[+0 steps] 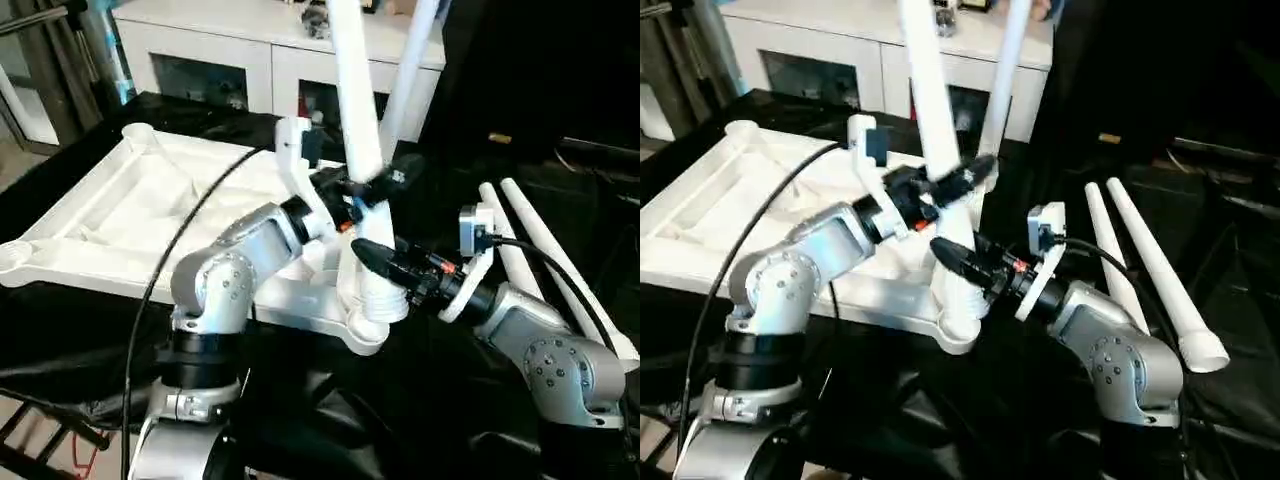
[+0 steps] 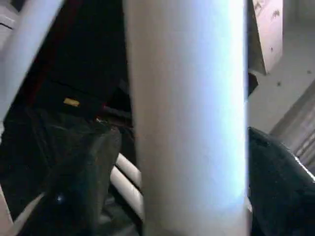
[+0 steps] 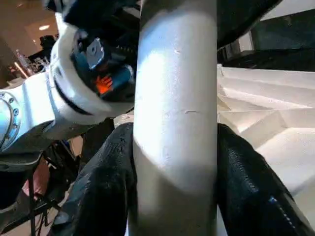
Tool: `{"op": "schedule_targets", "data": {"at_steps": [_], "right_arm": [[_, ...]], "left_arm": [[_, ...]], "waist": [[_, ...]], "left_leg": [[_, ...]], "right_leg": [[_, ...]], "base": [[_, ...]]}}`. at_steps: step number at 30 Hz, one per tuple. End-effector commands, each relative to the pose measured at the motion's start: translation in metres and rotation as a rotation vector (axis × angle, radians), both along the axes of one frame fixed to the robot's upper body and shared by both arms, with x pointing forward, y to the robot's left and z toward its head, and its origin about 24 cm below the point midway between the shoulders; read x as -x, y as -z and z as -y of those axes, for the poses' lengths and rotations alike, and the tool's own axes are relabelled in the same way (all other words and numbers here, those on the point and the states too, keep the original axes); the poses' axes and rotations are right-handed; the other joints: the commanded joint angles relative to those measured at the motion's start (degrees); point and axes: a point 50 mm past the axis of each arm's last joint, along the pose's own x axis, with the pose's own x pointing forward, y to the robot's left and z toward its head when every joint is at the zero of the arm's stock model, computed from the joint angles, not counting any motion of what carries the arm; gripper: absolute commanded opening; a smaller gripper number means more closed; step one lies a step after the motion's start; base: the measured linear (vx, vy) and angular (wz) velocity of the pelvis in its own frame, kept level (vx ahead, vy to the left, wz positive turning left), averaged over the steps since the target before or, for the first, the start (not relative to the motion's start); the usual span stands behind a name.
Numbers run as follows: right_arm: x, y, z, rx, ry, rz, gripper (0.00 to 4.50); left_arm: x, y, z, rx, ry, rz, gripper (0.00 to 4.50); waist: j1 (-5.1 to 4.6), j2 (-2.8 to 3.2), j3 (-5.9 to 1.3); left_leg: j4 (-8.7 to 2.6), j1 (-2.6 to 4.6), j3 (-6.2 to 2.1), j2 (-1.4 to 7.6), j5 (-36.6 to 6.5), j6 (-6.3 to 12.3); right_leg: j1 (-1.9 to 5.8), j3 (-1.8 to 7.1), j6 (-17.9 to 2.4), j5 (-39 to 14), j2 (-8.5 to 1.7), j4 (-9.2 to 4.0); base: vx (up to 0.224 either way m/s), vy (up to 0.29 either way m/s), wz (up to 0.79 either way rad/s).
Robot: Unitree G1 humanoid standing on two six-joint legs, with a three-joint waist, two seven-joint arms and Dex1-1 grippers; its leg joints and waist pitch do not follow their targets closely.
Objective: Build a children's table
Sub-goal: Pick table leg
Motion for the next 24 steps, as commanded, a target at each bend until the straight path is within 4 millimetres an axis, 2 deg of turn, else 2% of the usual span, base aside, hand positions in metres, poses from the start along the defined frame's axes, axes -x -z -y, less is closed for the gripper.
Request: {"op": "schedule_targets", "data": {"at_steps": [1,3,6,7,11,14,17,24], "right_arm": [[0.0,-0.005,-0.004,0.0,-0.033,0.038,1.88],[-0.001,-0.005,-0.005,0.02,-0.025,0.047,1.88],[-0.006,-0.005,-0.009,0.08,0.022,0.077,1.88],[-0.009,-0.006,-0.011,0.108,0.05,0.092,1.88],[-0.02,-0.006,-0.021,0.191,0.154,0.131,1.88],[-0.022,-0.008,-0.024,0.203,0.174,0.147,1.88],[-0.025,-0.011,-0.03,0.203,0.194,0.163,1.88],[-0.025,-0.011,-0.035,0.216,0.202,0.185,1.88]], "left_arm": [[-0.002,-0.006,0.004,-0.007,-0.002,0.004,3.73],[-0.003,-0.006,0.002,-0.03,-0.028,0.005,3.66],[-0.008,-0.006,-0.001,-0.059,-0.109,-0.023,3.29],[-0.01,-0.005,-0.002,-0.078,-0.143,-0.035,3.25],[-0.016,-0.004,-0.002,-0.12,-0.248,-0.069,2.86],[-0.017,-0.004,-0.002,-0.125,-0.267,-0.074,2.72],[-0.019,-0.003,-0.003,-0.135,-0.312,-0.086,2.4],[-0.02,-0.006,-0.002,-0.118,-0.326,-0.084,1.97]], "waist": [[0.27,-0.05,-3.71],[0.23,0.05,-3.73],[0.11,-0.03,-3.74],[0.04,-0.2,-3.73],[-0.07,-0.17,-3.63],[-0.04,-0.11,-3.6],[-0.13,0.11,-3.67],[-0.1,0.04,-3.65]], "left_leg": [[-3.97,0.72,-0.87,1.36,-11.72,-0.16],[-3.95,0.64,-0.87,1.4,-11.05,-0.01],[-3.91,0.52,-0.87,1.42,-10.39,-0.23],[-3.93,0.57,-0.83,1.36,-10.5,-0.2],[-3.91,0.59,-0.84,1.31,-11.06,-0.65],[-3.96,0.68,-0.85,1.29,-11.41,-0.78],[-4.05,0.63,-0.95,1.34,-11.66,-0.74],[-4.01,0.61,-0.87,1.28,-11.71,-0.48]], "right_leg": [[2.83,1.62,-6.57,-16.88,-2.5,-4.79],[2.89,1.63,-7.11,-15.05,-2.45,-4.61],[2.99,1.63,-7.59,-13.42,-2.44,-4.37],[3.03,1.6,-7.54,-13.7,-2.42,-4.47],[2.86,1.66,-6.56,-15.99,-2.5,-4.64],[2.75,1.67,-6.18,-16.34,-2.42,-4.75],[2.84,1.65,-6.48,-14.58,-2.3,-4.57],[2.93,1.69,-6.9,-13.15,-2.32,-4.46]], "base": [[0.0,0.0,0.0],[0.0,0.0,0.0],[0.0,0.0,0.0],[0.0,0.0,0.0],[0.0,0.0,0.0],[0.0,0.0,0.0],[0.0,0.0,0.0],[0.0,0.0,0.0]]}}
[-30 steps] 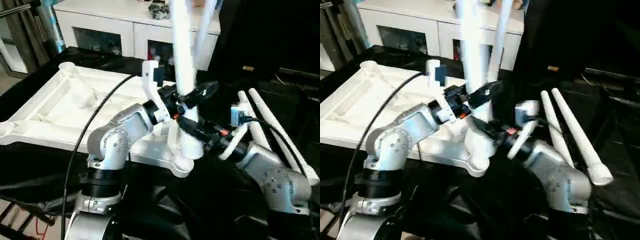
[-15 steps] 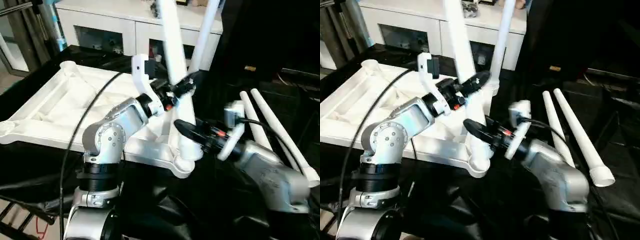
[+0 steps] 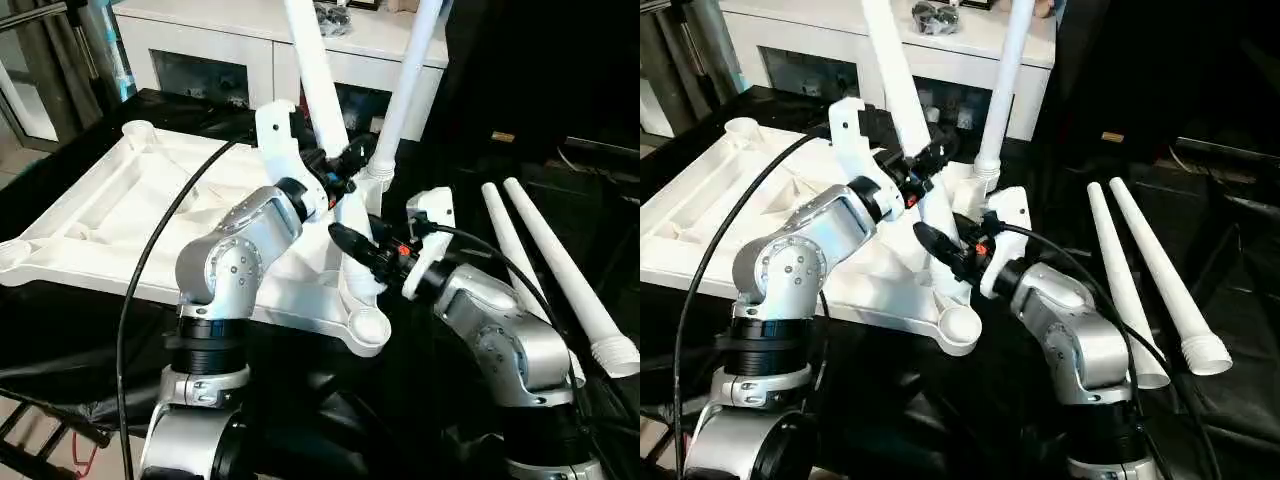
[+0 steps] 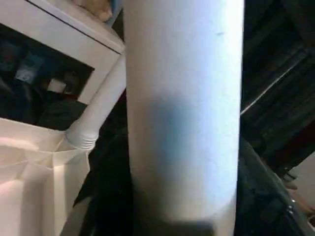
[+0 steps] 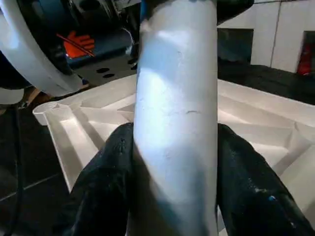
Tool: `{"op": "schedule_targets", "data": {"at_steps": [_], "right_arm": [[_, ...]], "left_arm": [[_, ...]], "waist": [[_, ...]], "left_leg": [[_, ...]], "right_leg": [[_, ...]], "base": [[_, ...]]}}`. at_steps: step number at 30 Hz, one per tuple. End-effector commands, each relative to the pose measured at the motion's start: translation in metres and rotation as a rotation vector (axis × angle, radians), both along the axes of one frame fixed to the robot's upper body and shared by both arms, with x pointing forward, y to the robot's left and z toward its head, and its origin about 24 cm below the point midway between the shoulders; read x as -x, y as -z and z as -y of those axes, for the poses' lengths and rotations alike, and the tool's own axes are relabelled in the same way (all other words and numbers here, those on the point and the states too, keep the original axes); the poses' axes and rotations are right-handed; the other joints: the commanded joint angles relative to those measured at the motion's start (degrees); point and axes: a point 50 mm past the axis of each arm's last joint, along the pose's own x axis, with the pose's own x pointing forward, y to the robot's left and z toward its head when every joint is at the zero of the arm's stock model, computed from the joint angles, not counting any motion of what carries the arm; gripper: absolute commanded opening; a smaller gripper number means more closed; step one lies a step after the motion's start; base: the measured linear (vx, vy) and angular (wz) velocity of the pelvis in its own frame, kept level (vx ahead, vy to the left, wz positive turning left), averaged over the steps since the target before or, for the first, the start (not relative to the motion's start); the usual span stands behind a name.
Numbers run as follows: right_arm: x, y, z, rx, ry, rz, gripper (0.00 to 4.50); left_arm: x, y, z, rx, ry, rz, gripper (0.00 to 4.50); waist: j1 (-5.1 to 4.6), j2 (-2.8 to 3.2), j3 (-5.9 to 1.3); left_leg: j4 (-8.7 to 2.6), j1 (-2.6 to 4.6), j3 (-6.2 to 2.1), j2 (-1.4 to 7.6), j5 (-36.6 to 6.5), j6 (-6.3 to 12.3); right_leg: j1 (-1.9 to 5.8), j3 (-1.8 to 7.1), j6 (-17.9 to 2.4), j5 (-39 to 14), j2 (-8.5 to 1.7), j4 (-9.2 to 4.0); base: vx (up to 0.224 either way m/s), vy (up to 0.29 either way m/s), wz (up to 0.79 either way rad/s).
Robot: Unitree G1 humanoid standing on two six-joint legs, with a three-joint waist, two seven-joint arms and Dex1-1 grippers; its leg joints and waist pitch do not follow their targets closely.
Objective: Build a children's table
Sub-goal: Pick table leg
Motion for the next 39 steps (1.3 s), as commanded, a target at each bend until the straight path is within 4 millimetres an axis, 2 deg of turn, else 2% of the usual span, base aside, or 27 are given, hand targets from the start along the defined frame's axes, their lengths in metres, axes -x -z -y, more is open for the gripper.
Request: {"op": "schedule_targets", "data": {"at_steps": [1,6,7,8,10,13,14,15,16,17,20,26,28,32,39], "right_arm": [[0.0,-0.011,-0.006,0.006,-0.029,0.066,1.88],[-0.003,-0.011,-0.004,0.0,-0.017,0.045,1.88],[-0.003,-0.011,-0.003,-0.006,-0.019,0.035,2.44],[-0.004,-0.011,0.0,-0.028,-0.026,0.0,2.58],[-0.003,-0.012,0.006,-0.052,-0.067,-0.041,2.58],[0.002,-0.014,0.012,-0.078,-0.18,-0.092,2.95],[0.008,-0.015,0.015,-0.089,-0.268,-0.115,2.99],[0.012,-0.016,0.017,-0.093,-0.336,-0.13,3.12],[0.017,-0.017,0.02,-0.09,-0.404,-0.147,3.19],[0.019,-0.017,0.022,-0.088,-0.437,-0.156,3.23],[0.025,-0.013,0.028,-0.033,-0.522,-0.188,3.23],[0.03,-0.009,0.032,0.016,-0.591,-0.218,3.23],[0.029,-0.011,0.03,0.005,-0.6,-0.215,2.96],[0.028,-0.013,0.028,-0.009,-0.613,-0.209,2.78],[0.03,-0.014,0.025,-0.021,-0.639,-0.199,2.74]], "left_arm": [[-0.002,-0.001,0.002,-0.015,-0.007,0.0,1.97],[0.003,-0.004,0.007,-0.026,0.058,0.041,1.9],[0.004,-0.004,0.007,-0.031,0.07,0.05,1.9],[0.007,-0.005,0.009,-0.055,0.121,0.086,1.9],[0.015,-0.006,0.011,-0.086,0.237,0.148,1.9],[0.024,-0.005,0.01,-0.099,0.377,0.197,1.88],[0.029,-0.004,0.008,-0.105,0.457,0.22,1.88],[0.033,-0.005,0.006,-0.108,0.518,0.242,1.88],[0.036,-0.007,0.004,-0.096,0.579,0.267,1.88],[0.038,-0.009,0.003,-0.087,0.608,0.28,1.88],[0.042,-0.018,0.0,-0.021,0.695,0.337,1.88],[0.047,-0.036,-0.002,0.104,0.777,0.408,1.88],[0.05,-0.037,-0.001,0.121,0.812,0.422,1.88],[0.053,-0.037,0.0,0.139,0.848,0.426,1.88],[0.052,-0.034,-0.002,0.13,0.851,0.41,1.88]], "waist": [[-0.03,0.09,-3.66],[-0.09,0.03,-3.63],[-0.11,0.03,-3.62],[-0.07,0.12,-3.63],[-0.06,0.21,-3.67],[0.05,0.52,-3.7],[0.16,0.64,-3.7],[0.17,0.54,-3.73],[0.16,0.74,-3.72],[0.17,0.64,-3.69],[0.22,0.57,-3.58],[0.19,0.2,-3.43],[0.2,0.24,-3.47],[0.18,0.28,-3.52],[0.23,0.54,-3.66]], "left_leg": [[-4.04,0.79,-0.76,1.27,-11.87,-0.39],[-4.07,0.82,-0.75,1.27,-12.37,-0.43],[-4.08,0.83,-0.74,1.27,-12.39,-0.41],[-4.09,0.95,-0.78,1.18,-12.36,-0.21],[-4.2,0.96,-0.83,1.33,-12.4,-0.05],[-4.12,1.08,-0.76,1.42,-11.56,-0.26],[-3.99,1.21,-0.68,1.14,-11.55,-0.09],[-4.02,1.06,-0.69,1.35,-11.12,0.07],[-4.05,0.99,-0.72,1.29,-11.0,0.07],[-4.04,1.17,-0.6,1.45,-11.28,-0.02],[-3.97,1.08,-0.54,1.45,-11.48,-0.38],[-3.9,0.93,-0.6,1.45,-12.53,-0.6],[-3.88,1.01,-0.63,1.4,-12.73,-0.55],[-3.91,1.08,-0.64,1.48,-12.55,-0.82],[-3.87,1.1,-0.63,1.48,-12.0,-0.94]], "right_leg": [[3.0,1.73,-6.82,-13.38,-2.3,-4.45],[2.97,1.74,-6.71,-14.12,-2.3,-4.46],[2.93,1.75,-6.65,-14.19,-2.28,-4.49],[2.91,1.75,-6.37,-14.45,-2.23,-4.59],[2.92,1.77,-6.37,-14.3,-2.22,-4.39],[3.06,1.81,-7.76,-11.57,-2.16,-4.04],[3.01,1.78,-7.99,-11.35,-2.06,-4.08],[3.17,1.83,-8.43,-10.6,-2.22,-3.93],[3.27,1.8,-8.64,-10.55,-2.22,-3.91],[3.19,1.83,-9.16,-10.67,-2.29,-3.97],[3.18,1.82,-9.95,-12.28,-2.52,-4.09],[3.21,1.81,-9.75,-15.83,-2.62,-4.36],[3.12,1.78,-9.0,-17.48,-2.59,-4.48],[3.04,1.76,-9.09,-16.88,-2.48,-4.41],[3.15,1.77,-9.81,-14.44,-2.43,-4.17]], "base": [[0.0,0.0,0.0],[0.0,0.0,0.0],[0.0,0.0,0.0],[0.0,0.0,0.0],[0.0,0.0,0.0],[0.0,0.0,0.0],[0.0,0.0,0.0],[0.0,0.0,0.0],[0.0,0.0,0.0],[0.0,0.0,0.0],[0.0,0.0,0.0],[0.0,0.0,0.0],[0.0,0.0,0.0],[0.0,0.0,0.0],[0.0,0.0,0.0]]}}
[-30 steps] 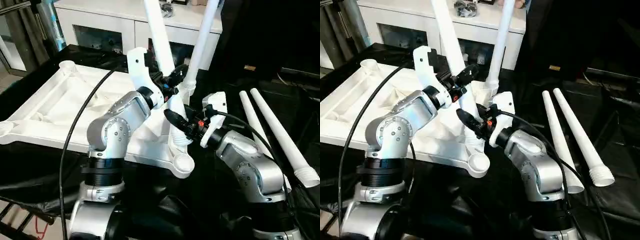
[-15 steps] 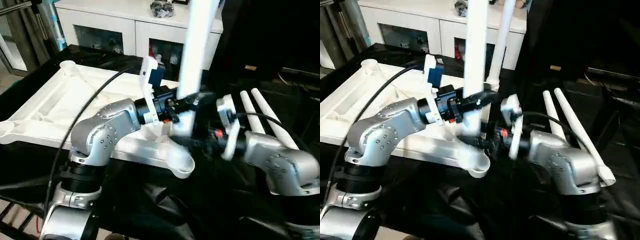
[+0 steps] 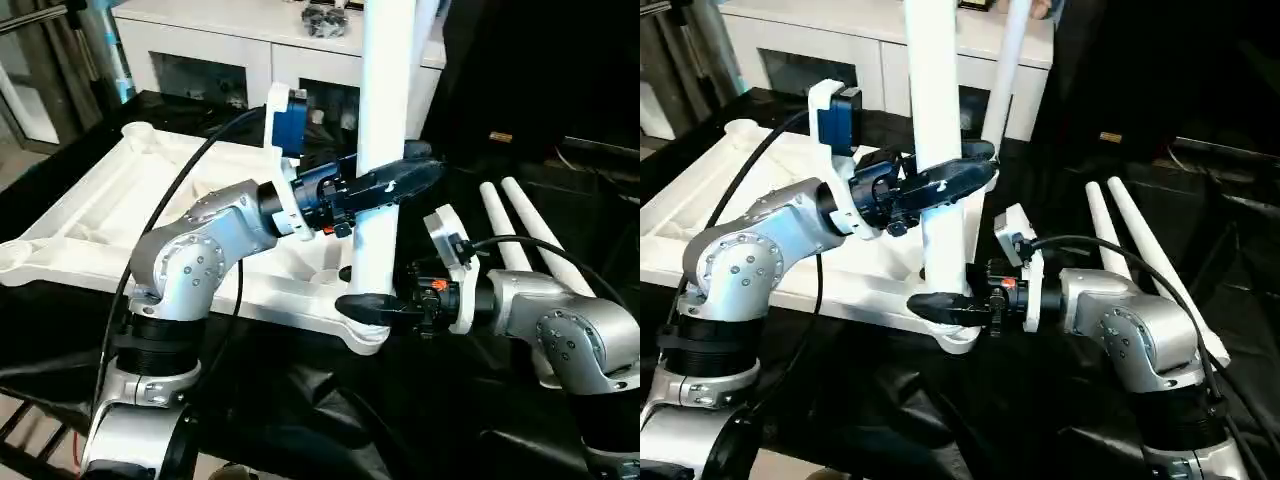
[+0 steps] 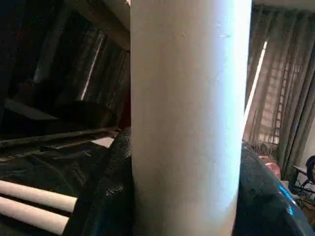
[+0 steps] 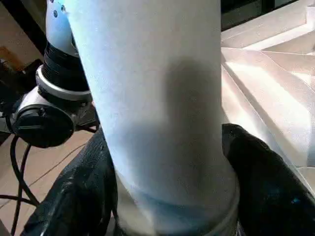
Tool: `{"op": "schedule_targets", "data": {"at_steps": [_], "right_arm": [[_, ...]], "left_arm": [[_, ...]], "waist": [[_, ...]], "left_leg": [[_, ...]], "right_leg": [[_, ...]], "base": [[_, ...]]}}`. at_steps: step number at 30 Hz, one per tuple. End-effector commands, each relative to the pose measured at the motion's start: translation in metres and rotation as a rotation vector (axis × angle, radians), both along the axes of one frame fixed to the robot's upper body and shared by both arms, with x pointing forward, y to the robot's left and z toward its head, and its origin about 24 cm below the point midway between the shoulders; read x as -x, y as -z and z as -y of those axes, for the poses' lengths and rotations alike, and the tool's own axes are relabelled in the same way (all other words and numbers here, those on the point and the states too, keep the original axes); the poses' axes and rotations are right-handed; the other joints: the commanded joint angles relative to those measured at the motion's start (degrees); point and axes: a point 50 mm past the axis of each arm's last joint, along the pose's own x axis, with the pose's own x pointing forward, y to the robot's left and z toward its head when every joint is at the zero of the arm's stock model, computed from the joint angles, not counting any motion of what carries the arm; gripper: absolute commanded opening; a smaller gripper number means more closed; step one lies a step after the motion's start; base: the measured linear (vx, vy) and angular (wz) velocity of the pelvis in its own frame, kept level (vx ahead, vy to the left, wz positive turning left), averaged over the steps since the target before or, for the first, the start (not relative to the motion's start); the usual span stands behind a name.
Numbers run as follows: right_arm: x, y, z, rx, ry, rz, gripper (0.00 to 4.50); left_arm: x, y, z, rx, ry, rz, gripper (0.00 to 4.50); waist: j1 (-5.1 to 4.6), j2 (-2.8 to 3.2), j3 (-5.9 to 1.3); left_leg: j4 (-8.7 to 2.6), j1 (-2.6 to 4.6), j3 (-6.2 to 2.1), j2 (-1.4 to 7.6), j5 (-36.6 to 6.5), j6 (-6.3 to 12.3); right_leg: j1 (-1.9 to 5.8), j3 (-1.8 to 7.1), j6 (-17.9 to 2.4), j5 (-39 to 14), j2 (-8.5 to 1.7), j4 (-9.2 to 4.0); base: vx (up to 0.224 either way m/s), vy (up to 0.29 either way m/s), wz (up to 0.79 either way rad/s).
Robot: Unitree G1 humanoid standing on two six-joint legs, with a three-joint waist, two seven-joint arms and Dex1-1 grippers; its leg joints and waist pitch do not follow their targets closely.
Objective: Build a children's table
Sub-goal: Pick table leg
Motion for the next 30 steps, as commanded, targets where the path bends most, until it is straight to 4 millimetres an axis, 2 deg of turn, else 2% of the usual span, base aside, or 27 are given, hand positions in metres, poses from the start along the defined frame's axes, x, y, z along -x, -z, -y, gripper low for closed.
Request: {"op": "schedule_targets", "data": {"at_steps": [1,2,4,5,7,9,10,14,15,17,18,22,24,26,30], "right_arm": [[0.0,-0.005,-0.001,-0.018,-0.016,0.018,2.74],[0.0,-0.005,-0.001,-0.018,-0.016,0.018,2.74],[0.0,-0.006,-0.002,-0.019,-0.013,0.021,2.74],[0.0,-0.006,-0.002,-0.021,-0.005,0.028,2.74],[-0.001,-0.007,-0.004,-0.023,0.007,0.036,2.74],[-0.001,-0.007,-0.004,-0.025,0.014,0.042,2.74],[-0.004,-0.008,-0.008,-0.027,0.055,0.065,2.73],[-0.012,-0.008,-0.017,-0.011,0.162,0.105,2.73],[-0.014,-0.007,-0.019,0.0,0.194,0.112,2.73],[-0.016,-0.007,-0.021,0.008,0.212,0.118,2.73],[-0.019,-0.006,-0.024,0.023,0.247,0.131,2.73],[-0.021,-0.004,-0.03,0.053,0.284,0.15,2.73],[-0.022,-0.004,-0.032,0.066,0.294,0.161,2.73],[-0.022,-0.003,-0.033,0.071,0.306,0.168,2.73],[-0.025,-0.004,-0.033,0.093,0.351,0.197,2.73]], "left_arm": [[0.006,-0.005,0.005,0.016,0.076,0.019,1.88],[0.006,-0.004,0.005,0.015,0.073,0.018,1.88],[0.004,-0.004,0.005,0.009,0.056,0.015,2.44],[-0.005,-0.002,0.007,-0.015,-0.04,0.003,2.58],[-0.012,0.0,0.007,-0.016,-0.103,-0.028,2.64],[-0.014,0.001,0.007,-0.018,-0.126,-0.029,2.93],[-0.018,0.002,0.005,-0.028,-0.21,-0.012,3.05],[-0.026,0.007,0.007,-0.095,-0.382,-0.012,3.28],[-0.029,0.009,0.008,-0.121,-0.429,-0.014,3.31],[-0.03,0.011,0.009,-0.137,-0.463,-0.018,3.31],[-0.035,0.013,0.01,-0.174,-0.558,-0.032,3.31],[-0.041,0.015,0.011,-0.201,-0.673,-0.057,3.31],[-0.044,0.015,0.011,-0.206,-0.729,-0.069,3.04],[-0.046,0.015,0.011,-0.197,-0.751,-0.078,2.97],[-0.044,0.012,0.012,-0.158,-0.732,-0.083,2.57]], "waist": [[0.12,0.34,-3.76],[0.12,0.31,-3.77],[0.14,0.42,-3.77],[0.1,0.43,-3.79],[0.17,0.33,-3.8],[0.13,0.26,-3.78],[0.13,0.42,-3.81],[-0.13,0.26,-3.8],[-0.25,0.24,-3.82],[-0.2,0.09,-3.84],[-0.23,0.22,-3.8],[-0.17,0.12,-3.86],[-0.17,0.14,-3.91],[-0.15,0.08,-3.94],[-0.22,0.18,-3.95]], "left_leg": [[-3.93,1.0,-0.62,1.47,-11.93,-0.94],[-3.92,0.95,-0.62,1.45,-11.77,-0.87],[-3.91,0.95,-0.62,1.45,-11.6,-0.8],[-3.92,0.97,-0.65,1.5,-11.67,-0.83],[-3.82,1.06,-0.58,1.42,-11.9,-0.89],[-3.88,0.91,-0.66,1.41,-11.89,-0.88],[-3.89,0.91,-0.69,1.44,-11.84,-0.96],[-3.99,0.78,-0.8,1.5,-11.97,-1.41],[-4.0,0.83,-0.82,1.57,-11.75,-1.71],[-3.97,0.99,-0.76,1.52,-11.83,-1.84],[-4.03,0.94,-0.79,1.59,-11.83,-1.93],[-3.95,0.82,-0.76,1.41,-11.28,-1.78],[-3.87,0.78,-0.74,1.36,-10.84,-1.6],[-3.84,0.72,-0.73,1.34,-10.46,-1.29],[-3.82,0.75,-0.69,1.35,-10.37,-0.98]], "right_leg": [[3.09,1.74,-9.54,-14.44,-2.43,-4.23],[3.13,1.73,-9.54,-14.33,-2.44,-4.21],[3.11,1.74,-9.57,-14.16,-2.42,-4.21],[3.11,1.73,-9.6,-13.96,-2.39,-4.21],[3.08,1.73,-9.43,-14.49,-2.44,-4.32],[3.17,1.69,-9.1,-15.04,-2.47,-4.39],[3.19,1.7,-9.06,-15.05,-2.51,-4.34],[3.16,1.69,-7.84,-15.79,-2.51,-4.45],[2.94,1.69,-7.65,-15.67,-2.48,-4.33],[2.91,1.67,-7.45,-16.02,-2.47,-4.41],[2.94,1.73,-7.42,-15.72,-2.42,-4.39],[3.07,1.75,-7.01,-14.37,-2.33,-4.33],[3.11,1.75,-7.0,-13.48,-2.35,-4.3],[3.17,1.75,-7.17,-12.75,-2.34,-4.25],[3.1,1.72,-7.89,-12.02,-2.33,-4.21]], "base": [[0.0,0.0,0.0],[0.0,0.0,0.0],[0.0,0.0,0.0],[0.0,0.0,0.0],[0.0,0.0,0.0],[0.0,0.0,0.0],[0.0,0.0,0.0],[0.0,0.0,0.0],[0.0,0.0,0.0],[0.0,0.0,0.0],[0.0,0.0,0.0],[0.0,0.0,0.0],[0.0,0.0,0.0],[0.0,0.0,0.0],[0.0,0.0,0.0]]}}
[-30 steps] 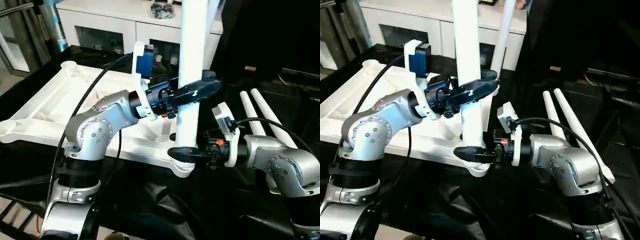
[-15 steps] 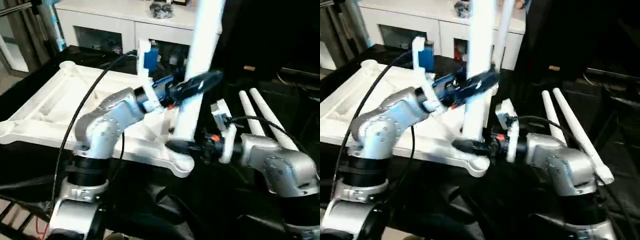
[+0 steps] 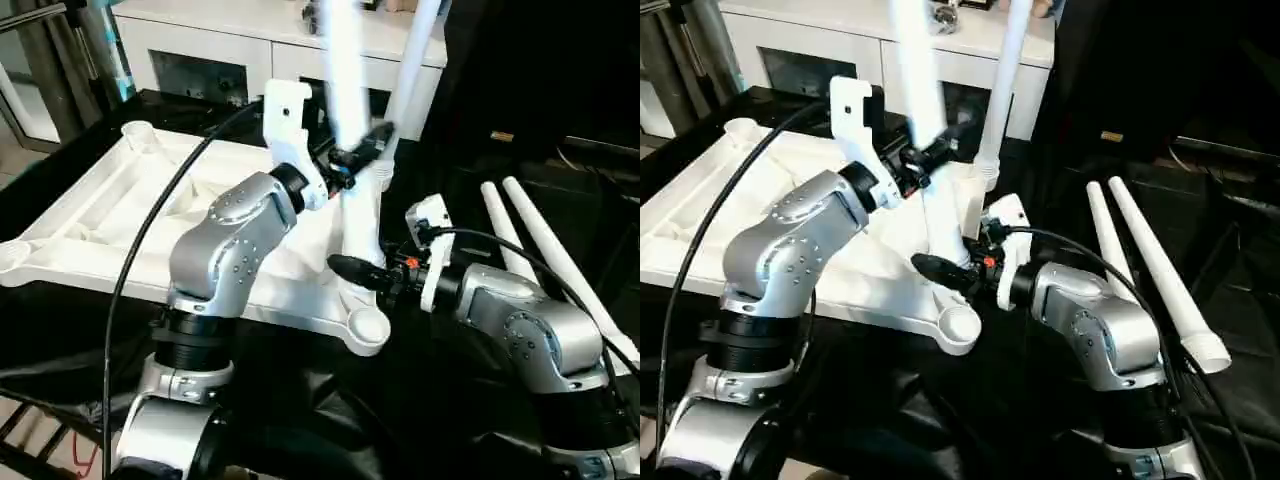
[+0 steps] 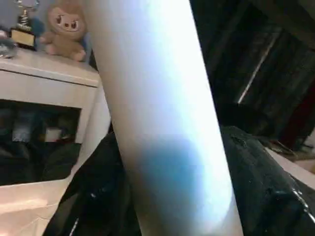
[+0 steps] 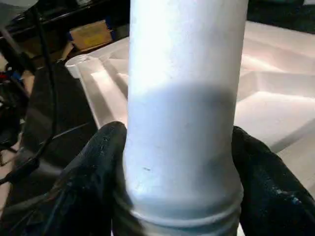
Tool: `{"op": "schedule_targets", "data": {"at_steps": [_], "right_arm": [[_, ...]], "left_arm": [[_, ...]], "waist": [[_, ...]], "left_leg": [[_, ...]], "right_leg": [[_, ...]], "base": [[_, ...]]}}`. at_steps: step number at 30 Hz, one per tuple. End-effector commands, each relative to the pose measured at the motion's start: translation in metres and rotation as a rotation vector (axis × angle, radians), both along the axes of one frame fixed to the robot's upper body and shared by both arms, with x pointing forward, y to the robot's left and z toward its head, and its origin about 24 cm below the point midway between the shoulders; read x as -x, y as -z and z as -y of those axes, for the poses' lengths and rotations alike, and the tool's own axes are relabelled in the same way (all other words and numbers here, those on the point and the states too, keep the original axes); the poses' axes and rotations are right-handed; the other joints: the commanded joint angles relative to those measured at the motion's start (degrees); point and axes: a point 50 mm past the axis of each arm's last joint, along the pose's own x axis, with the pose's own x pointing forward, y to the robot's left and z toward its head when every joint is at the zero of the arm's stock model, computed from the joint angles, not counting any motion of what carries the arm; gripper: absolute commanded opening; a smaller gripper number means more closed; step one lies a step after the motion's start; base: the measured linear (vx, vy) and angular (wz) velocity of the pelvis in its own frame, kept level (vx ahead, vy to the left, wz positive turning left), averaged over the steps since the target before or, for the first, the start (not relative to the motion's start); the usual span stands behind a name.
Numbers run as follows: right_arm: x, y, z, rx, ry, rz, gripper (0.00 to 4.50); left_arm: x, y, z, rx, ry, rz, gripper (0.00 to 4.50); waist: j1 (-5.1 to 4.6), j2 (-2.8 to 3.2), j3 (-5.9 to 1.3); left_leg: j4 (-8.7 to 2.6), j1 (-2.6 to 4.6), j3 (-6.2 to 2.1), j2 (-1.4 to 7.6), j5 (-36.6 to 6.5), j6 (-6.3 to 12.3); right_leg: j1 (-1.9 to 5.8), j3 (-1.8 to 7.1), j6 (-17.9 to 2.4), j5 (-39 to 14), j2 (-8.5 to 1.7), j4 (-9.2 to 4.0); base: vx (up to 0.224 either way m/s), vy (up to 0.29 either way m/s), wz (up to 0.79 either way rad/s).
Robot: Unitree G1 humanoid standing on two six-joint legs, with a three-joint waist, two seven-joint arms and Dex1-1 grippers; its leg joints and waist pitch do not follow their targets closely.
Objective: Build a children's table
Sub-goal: Pick table leg
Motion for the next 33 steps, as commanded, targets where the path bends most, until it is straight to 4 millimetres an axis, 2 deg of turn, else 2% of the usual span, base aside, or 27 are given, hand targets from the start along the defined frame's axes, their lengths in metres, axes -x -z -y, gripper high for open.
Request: {"op": "schedule_targets", "data": {"at_steps": [1,2,3,5,7,10,14,18,20,21,23,26,27,28,29,31,33], "right_arm": [[0.001,-0.018,-0.015,-0.012,-0.066,0.102,2.73],[0.0,-0.018,-0.015,-0.013,-0.062,0.103,2.73],[-0.001,-0.017,-0.014,-0.017,-0.053,0.1,3.08],[-0.003,-0.019,-0.009,-0.033,-0.042,0.079,3.43],[-0.003,-0.023,-0.005,-0.068,-0.072,0.057,3.43],[-0.001,-0.029,0.004,-0.09,-0.123,0.031,3.83],[-0.003,-0.032,0.021,-0.082,-0.165,0.005,4.01],[-0.003,-0.032,0.03,-0.05,-0.215,-0.019,4.01],[0.0,-0.032,0.031,-0.039,-0.252,-0.032,4.01],[0.0,-0.032,0.031,-0.038,-0.256,-0.033,4.01],[0.002,-0.032,0.031,-0.034,-0.284,-0.044,4.01],[0.005,-0.033,0.029,-0.036,-0.33,-0.054,4.01],[0.006,-0.033,0.029,-0.039,-0.342,-0.056,3.72],[0.006,-0.034,0.028,-0.041,-0.351,-0.059,3.65],[0.006,-0.034,0.028,-0.045,-0.359,-0.062,3.62],[0.007,-0.034,0.027,-0.051,-0.371,-0.067,3.53],[0.008,-0.034,0.027,-0.055,-0.381,-0.07,3.26]], "left_arm": [[0.0,-0.003,0.007,0.002,0.021,-0.003,2.52],[0.0,-0.003,0.007,0.003,0.024,-0.002,2.39],[0.0,-0.003,0.007,0.003,0.023,-0.001,2.35],[0.002,-0.003,0.009,0.009,0.072,0.009,2.2],[0.004,-0.002,0.009,0.018,0.11,0.007,2.2],[0.008,-0.001,0.01,0.015,0.197,0.014,2.02],[0.014,0.0,0.009,0.038,0.325,0.013,1.9],[0.021,-0.004,0.008,0.096,0.462,0.024,1.88],[0.028,-0.008,0.008,0.142,0.557,0.038,1.87],[0.029,-0.009,0.008,0.146,0.57,0.041,1.87],[0.039,-0.011,0.008,0.175,0.674,0.07,1.87],[0.044,-0.014,0.008,0.212,0.725,0.086,1.86],[0.044,-0.015,0.008,0.216,0.727,0.086,1.86],[0.044,-0.015,0.009,0.214,0.729,0.085,1.86],[0.044,-0.015,0.009,0.213,0.733,0.084,1.86],[0.045,-0.014,0.009,0.212,0.744,0.083,1.86],[0.045,-0.014,0.008,0.213,0.747,0.083,1.86]], "waist": [[-0.07,0.17,-3.96],[-0.07,0.17,-3.94],[-0.1,0.16,-3.93],[-0.13,0.15,-3.91],[-0.12,0.18,-3.87],[-0.07,0.27,-3.86],[0.06,0.18,-3.88],[0.02,-0.13,-3.85],[0.09,-0.08,-3.87],[0.12,-0.28,-3.93],[-0.01,-0.39,-3.86],[-0.08,-0.47,-3.81],[-0.01,-0.35,-3.76],[-0.03,-0.35,-3.77],[-0.03,-0.62,-3.75],[0.03,-0.56,-3.69],[0.04,-0.7,-3.66]], "left_leg": [[-3.83,0.83,-0.67,1.33,-10.34,-1.02],[-3.83,0.87,-0.64,1.31,-10.51,-1.01],[-3.84,0.88,-0.6,1.3,-10.63,-0.92],[-3.85,0.93,-0.6,1.3,-11.01,-0.72],[-3.84,0.95,-0.58,1.26,-11.38,-0.68],[-3.85,1.09,-0.61,1.28,-11.44,-0.22],[-3.76,0.98,-0.53,1.34,-10.33,0.0],[-3.64,1.01,-0.37,1.31,-10.42,0.03],[-3.63,0.91,-0.38,1.32,-9.77,0.21],[-3.53,0.95,-0.36,1.31,-9.51,0.39],[-3.62,0.84,-0.39,1.41,-9.43,0.82],[-3.52,1.01,-0.27,1.51,-9.69,0.95],[-3.57,1.05,-0.28,1.52,-9.97,0.82],[-3.6,1.05,-0.31,1.55,-10.1,0.71],[-3.6,1.03,-0.32,1.54,-10.41,0.59],[-3.61,1.14,-0.3,1.54,-10.79,0.37],[-3.67,1.06,-0.34,1.54,-10.8,0.12]], "right_leg": [[3.15,1.75,-8.02,-11.9,-2.38,-4.13],[3.09,1.75,-8.08,-12.05,-2.32,-4.15],[3.09,1.77,-8.14,-12.09,-2.31,-4.18],[3.05,1.77,-8.12,-12.85,-2.34,-4.27],[3.05,1.78,-8.0,-13.49,-2.35,-4.33],[3.09,1.74,-8.01,-12.87,-2.2,-4.27],[3.18,1.78,-9.1,-11.35,-2.27,-4.01],[3.21,1.79,-9.84,-12.67,-2.42,-4.14],[3.28,1.8,-10.33,-12.1,-2.4,-4.01],[3.33,1.78,-10.55,-11.83,-2.44,-3.88],[3.41,1.75,-10.56,-12.62,-2.52,-3.87],[3.19,1.84,-10.44,-13.35,-2.47,-4.02],[3.12,1.83,-10.43,-13.82,-2.43,-4.07],[3.12,1.8,-10.33,-14.0,-2.41,-4.08],[3.15,1.78,-9.94,-14.85,-2.45,-4.11],[3.01,1.82,-9.34,-16.36,-2.5,-4.3],[2.98,1.81,-8.98,-16.65,-2.46,-4.32]], "base": [[0.0,0.0,0.0],[0.0,0.0,0.0],[0.0,0.0,0.0],[0.0,0.0,0.0],[0.0,0.0,0.0],[0.0,0.0,0.0],[0.0,0.0,0.0],[0.0,0.0,0.0],[0.0,0.0,0.0],[0.0,0.0,0.0],[0.0,0.0,0.0],[0.0,0.0,0.0],[0.0,0.0,0.0],[0.0,0.0,0.0],[0.0,0.0,0.0],[0.0,0.0,0.0],[0.0,0.0,0.0]]}}
